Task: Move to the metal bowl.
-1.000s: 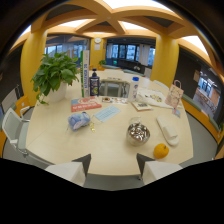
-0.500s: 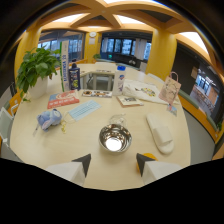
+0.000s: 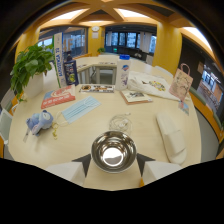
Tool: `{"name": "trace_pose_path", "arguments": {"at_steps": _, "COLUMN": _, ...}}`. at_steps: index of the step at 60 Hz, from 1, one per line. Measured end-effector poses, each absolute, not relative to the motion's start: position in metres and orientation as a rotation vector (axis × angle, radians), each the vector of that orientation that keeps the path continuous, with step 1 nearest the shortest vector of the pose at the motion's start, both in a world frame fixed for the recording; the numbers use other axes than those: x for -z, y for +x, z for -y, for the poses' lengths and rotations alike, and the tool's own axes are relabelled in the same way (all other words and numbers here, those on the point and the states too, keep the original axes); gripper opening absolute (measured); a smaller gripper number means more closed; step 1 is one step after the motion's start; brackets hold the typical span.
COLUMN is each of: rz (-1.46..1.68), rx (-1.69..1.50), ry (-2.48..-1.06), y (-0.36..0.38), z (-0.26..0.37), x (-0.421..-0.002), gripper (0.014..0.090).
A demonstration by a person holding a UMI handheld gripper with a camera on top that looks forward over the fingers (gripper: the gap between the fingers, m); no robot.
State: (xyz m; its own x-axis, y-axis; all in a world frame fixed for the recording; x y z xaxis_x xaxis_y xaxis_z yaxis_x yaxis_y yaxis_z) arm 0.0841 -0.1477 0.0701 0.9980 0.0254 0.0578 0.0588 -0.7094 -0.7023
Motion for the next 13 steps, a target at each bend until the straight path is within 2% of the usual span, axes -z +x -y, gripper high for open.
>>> {"name": "trace_pose_path", "arguments": {"at_steps": 13, "rz": 0.051, "rx": 0.066, "ry": -2.362, "y": 0.0852, "z": 0.1474, "x": -0.0713, "gripper": 0.0861}}
